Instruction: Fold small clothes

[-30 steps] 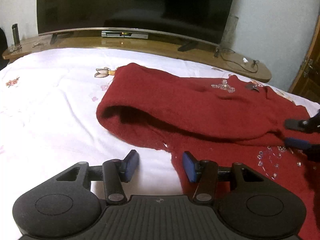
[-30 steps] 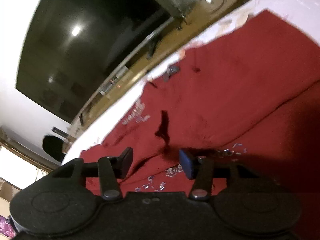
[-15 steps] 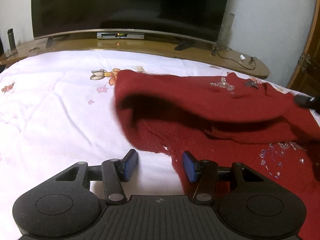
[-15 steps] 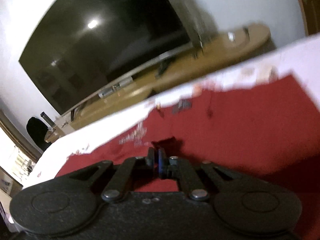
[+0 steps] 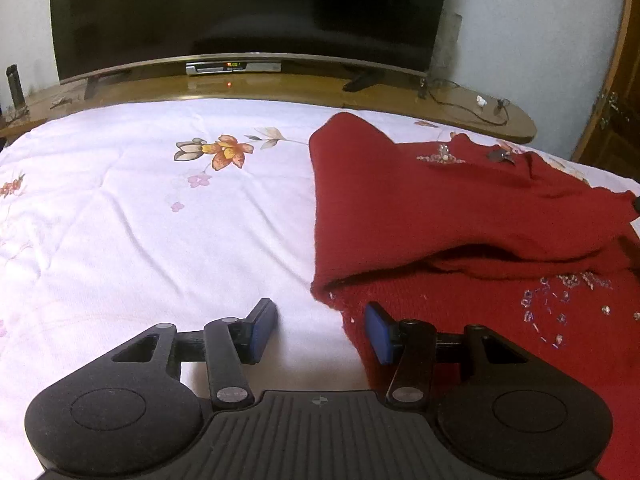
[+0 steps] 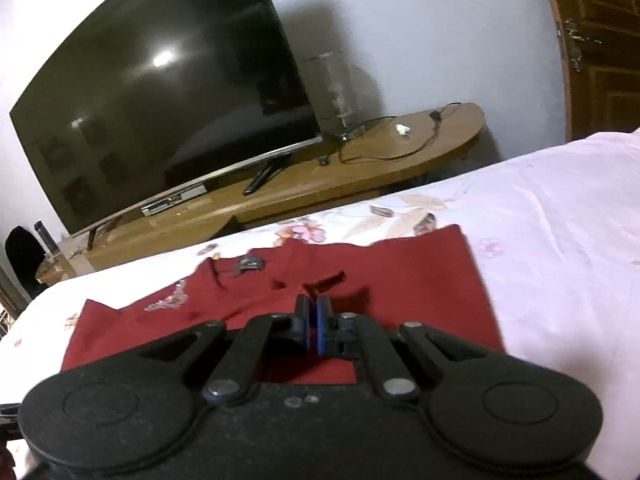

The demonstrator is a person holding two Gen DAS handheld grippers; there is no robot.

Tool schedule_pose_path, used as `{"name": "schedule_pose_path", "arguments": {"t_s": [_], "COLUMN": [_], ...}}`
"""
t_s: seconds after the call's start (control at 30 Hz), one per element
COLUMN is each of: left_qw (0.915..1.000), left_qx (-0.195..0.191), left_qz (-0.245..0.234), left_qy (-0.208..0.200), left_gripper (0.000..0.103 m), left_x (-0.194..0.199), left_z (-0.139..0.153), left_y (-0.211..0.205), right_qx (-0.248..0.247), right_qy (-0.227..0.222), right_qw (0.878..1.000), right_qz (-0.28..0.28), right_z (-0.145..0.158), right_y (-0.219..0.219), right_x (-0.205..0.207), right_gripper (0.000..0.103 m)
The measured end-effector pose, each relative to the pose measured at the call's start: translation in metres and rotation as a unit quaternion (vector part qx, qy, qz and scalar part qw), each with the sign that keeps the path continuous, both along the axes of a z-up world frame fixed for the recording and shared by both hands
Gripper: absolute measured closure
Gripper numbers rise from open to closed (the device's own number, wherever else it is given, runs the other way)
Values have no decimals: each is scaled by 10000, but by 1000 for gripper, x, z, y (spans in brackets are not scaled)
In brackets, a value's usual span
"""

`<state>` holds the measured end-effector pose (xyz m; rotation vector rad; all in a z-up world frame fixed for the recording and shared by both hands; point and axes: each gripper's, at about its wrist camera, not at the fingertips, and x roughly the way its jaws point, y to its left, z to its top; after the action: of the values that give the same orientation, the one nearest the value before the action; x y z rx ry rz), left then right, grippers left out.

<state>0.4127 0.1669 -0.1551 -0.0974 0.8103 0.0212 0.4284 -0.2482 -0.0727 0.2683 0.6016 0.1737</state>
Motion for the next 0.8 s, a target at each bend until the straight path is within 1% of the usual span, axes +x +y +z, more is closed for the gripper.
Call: {"name": "schedule_pose_path", "arguments": {"t_s": [0.2,0.43,0.6,0.63,0.7,0.8], "left_qw": [10000,9999,9999,9999,9999,9998], "left_qx": [58,90,113,118,131,178], "left_qz": [-25,-46,-48,-49,-48,-32], "left_qy": [13,42,46,47,43,43], "left_gripper": [53,53,53,53,53,53], "left_x": [0,1,1,1,1,1], "left_z": [0,1,1,1,1,0], "left_y": [-2,-2,-2,-2,-3,-4], "right_qx": [-61,-403,-391,-386,-396,-372], "right_qy": [-90,-240,-103,-51,-100,-294], "right_qw": [9999,9988,9987,9988,9990,9989], "right_qz": [-134,-163,-296,-286,-179,-15], "right_z": [3,11,1,-1,-1,15], "right_y": [-14,-30,-45,-46,-45,-35], "right_x": [3,15,19,19,16,15], "right_gripper": [98,98,99,99,99,98]}}
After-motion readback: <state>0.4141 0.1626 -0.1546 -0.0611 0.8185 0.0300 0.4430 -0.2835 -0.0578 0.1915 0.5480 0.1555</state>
